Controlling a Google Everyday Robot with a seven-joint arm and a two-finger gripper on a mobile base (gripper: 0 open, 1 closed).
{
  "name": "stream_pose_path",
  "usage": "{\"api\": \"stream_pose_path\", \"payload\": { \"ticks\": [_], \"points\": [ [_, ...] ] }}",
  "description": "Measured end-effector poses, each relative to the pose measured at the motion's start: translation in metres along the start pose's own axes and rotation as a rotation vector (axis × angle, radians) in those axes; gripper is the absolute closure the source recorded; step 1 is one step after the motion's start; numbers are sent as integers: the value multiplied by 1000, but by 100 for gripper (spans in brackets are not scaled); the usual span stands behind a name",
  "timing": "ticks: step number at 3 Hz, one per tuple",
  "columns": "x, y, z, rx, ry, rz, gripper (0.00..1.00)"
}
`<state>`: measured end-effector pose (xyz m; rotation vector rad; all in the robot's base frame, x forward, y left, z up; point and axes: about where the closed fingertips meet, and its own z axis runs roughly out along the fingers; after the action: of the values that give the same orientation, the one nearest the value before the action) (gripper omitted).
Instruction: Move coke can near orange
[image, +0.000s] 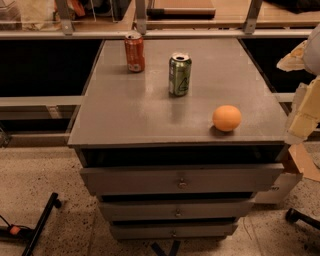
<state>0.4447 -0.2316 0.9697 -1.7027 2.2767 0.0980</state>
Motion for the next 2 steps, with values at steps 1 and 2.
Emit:
{"api": "stream_pose_path", "payload": {
  "ticks": [1,2],
  "points": [
    [0,0,0,0,0,0,0],
    [-3,-27,1,50,-19,14,0]
  ]
}}
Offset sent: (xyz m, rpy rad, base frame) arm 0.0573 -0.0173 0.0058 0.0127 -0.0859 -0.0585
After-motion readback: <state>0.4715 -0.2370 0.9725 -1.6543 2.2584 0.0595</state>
